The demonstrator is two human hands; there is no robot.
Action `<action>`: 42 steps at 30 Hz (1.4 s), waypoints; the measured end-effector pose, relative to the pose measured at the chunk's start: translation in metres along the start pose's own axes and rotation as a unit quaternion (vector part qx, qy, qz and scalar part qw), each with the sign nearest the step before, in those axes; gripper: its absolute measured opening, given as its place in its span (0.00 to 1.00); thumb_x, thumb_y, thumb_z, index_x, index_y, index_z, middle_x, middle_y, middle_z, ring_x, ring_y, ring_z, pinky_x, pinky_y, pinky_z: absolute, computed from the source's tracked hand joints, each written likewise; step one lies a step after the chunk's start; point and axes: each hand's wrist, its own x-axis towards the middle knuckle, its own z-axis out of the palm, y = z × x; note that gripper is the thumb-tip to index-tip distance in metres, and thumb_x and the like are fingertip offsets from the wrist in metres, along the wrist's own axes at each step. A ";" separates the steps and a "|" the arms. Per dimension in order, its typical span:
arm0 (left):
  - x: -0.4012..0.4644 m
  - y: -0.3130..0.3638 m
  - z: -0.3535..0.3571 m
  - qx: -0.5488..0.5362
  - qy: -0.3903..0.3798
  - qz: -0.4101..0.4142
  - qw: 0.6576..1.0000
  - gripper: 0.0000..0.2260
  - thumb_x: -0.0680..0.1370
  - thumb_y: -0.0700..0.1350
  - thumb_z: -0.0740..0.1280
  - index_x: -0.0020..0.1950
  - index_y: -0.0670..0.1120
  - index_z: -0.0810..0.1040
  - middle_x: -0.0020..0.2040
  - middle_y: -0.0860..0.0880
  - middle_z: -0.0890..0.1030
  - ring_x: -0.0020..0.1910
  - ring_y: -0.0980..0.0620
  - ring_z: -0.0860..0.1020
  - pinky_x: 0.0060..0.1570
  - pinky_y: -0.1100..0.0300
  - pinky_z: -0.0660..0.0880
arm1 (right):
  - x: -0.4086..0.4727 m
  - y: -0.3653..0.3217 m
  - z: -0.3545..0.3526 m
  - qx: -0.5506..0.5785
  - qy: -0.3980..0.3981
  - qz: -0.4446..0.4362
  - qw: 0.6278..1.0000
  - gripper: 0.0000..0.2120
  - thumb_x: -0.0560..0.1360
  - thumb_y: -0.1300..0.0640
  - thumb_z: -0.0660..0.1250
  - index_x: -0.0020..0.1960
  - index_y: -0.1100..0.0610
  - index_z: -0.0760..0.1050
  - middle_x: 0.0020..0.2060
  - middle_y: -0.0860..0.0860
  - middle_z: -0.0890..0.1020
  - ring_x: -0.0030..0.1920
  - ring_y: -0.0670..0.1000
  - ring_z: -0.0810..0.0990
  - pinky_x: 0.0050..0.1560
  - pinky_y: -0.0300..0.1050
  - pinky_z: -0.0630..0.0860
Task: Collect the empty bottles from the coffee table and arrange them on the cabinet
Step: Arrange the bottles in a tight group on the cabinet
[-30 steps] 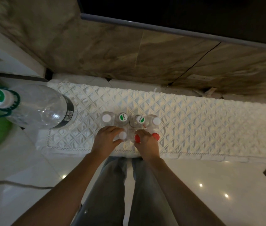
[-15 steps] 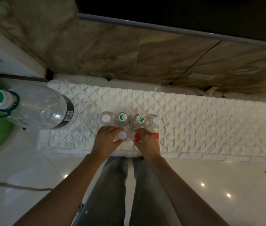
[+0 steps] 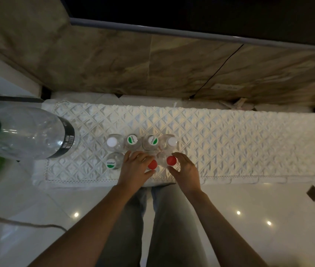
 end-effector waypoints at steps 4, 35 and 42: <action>0.006 0.002 0.002 0.014 0.020 0.008 1.000 0.20 0.62 0.49 0.79 0.51 0.46 0.81 0.46 0.47 0.84 0.47 0.45 0.81 0.53 0.46 0.75 | 0.004 0.005 0.005 0.002 -0.026 0.011 1.000 0.20 0.71 0.55 0.72 0.62 0.54 0.74 0.58 0.51 0.79 0.54 0.54 0.79 0.52 0.46 0.76; 0.019 0.006 -0.017 -0.010 0.084 0.063 0.994 0.21 0.63 0.47 0.79 0.53 0.43 0.81 0.52 0.46 0.83 0.52 0.45 0.80 0.56 0.48 0.74 | 0.021 -0.006 -0.011 0.043 0.082 -0.020 0.995 0.24 0.69 0.53 0.73 0.62 0.56 0.73 0.56 0.53 0.79 0.51 0.55 0.80 0.46 0.46 0.77; 0.052 -0.006 -0.030 -0.002 0.055 -0.034 0.998 0.23 0.69 0.45 0.75 0.61 0.41 0.76 0.59 0.41 0.79 0.60 0.41 0.75 0.64 0.43 0.67 | 0.054 -0.013 -0.010 0.043 0.023 -0.035 0.998 0.23 0.72 0.58 0.71 0.65 0.58 0.72 0.63 0.54 0.76 0.62 0.54 0.75 0.61 0.48 0.74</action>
